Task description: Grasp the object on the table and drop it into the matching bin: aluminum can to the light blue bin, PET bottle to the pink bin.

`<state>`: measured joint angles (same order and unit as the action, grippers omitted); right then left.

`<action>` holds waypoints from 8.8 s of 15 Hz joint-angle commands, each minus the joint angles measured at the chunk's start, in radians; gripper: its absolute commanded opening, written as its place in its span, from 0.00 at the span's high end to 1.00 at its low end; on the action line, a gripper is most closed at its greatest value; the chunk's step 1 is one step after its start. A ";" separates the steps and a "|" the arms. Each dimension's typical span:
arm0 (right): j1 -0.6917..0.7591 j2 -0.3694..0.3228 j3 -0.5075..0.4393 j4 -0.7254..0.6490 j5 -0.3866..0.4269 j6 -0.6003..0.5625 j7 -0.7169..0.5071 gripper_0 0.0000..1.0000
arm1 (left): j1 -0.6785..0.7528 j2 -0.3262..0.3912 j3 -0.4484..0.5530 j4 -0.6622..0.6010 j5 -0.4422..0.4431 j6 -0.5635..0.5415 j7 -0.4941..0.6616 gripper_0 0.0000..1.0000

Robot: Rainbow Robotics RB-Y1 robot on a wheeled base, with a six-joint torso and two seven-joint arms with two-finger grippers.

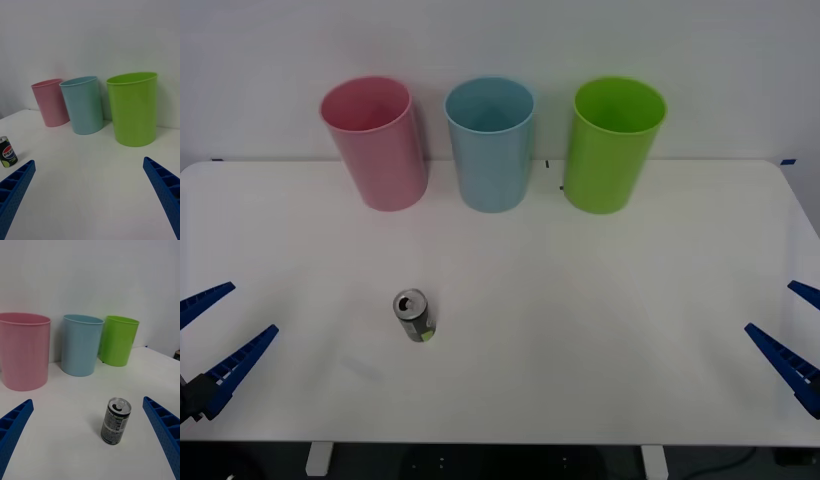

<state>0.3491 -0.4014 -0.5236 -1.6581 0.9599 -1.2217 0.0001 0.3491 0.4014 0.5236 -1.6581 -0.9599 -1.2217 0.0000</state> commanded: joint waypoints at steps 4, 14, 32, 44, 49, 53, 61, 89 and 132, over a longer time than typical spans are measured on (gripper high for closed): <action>0.000 0.000 0.000 0.000 0.000 0.000 0.000 0.00 | 0.005 -0.052 -0.019 0.012 0.009 -0.007 -0.005 0.00; 0.000 0.000 0.000 0.000 0.000 0.000 0.000 0.00 | 0.084 -0.044 -0.043 0.012 0.069 0.001 -0.060 0.00; 0.000 0.000 0.000 0.000 0.000 0.000 0.000 0.00 | 0.042 -0.041 -0.151 0.086 -0.025 0.016 -0.095 0.00; 0.000 0.000 0.000 0.000 0.000 0.000 0.000 0.00 | -0.139 -0.041 -0.208 0.282 -0.088 0.018 -0.212 0.00; 0.000 0.000 0.000 0.000 0.000 0.000 0.000 0.00 | -0.222 -0.041 -0.240 0.397 -0.089 0.016 -0.322 0.00; 0.000 0.000 0.000 0.000 0.000 0.000 0.000 0.00 | -0.249 -0.042 -0.257 0.409 -0.120 0.028 -0.347 0.00; 0.000 0.000 0.000 0.000 0.000 0.000 0.000 0.00 | -0.309 -0.055 -0.327 0.465 -0.128 0.070 -0.368 0.00; 0.000 0.000 0.000 0.000 0.000 0.000 0.000 0.00 | -0.473 -0.228 -0.312 0.618 -0.324 0.130 -0.492 0.00; 0.000 0.000 0.000 0.000 0.000 0.000 0.000 0.00 | -0.653 -0.205 -0.290 0.178 -0.221 0.404 0.028 1.00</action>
<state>0.3491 -0.4014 -0.5236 -1.6581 0.9599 -1.2217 0.0001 -0.2856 0.1903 0.2314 -1.4800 -1.1720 -0.8228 0.0034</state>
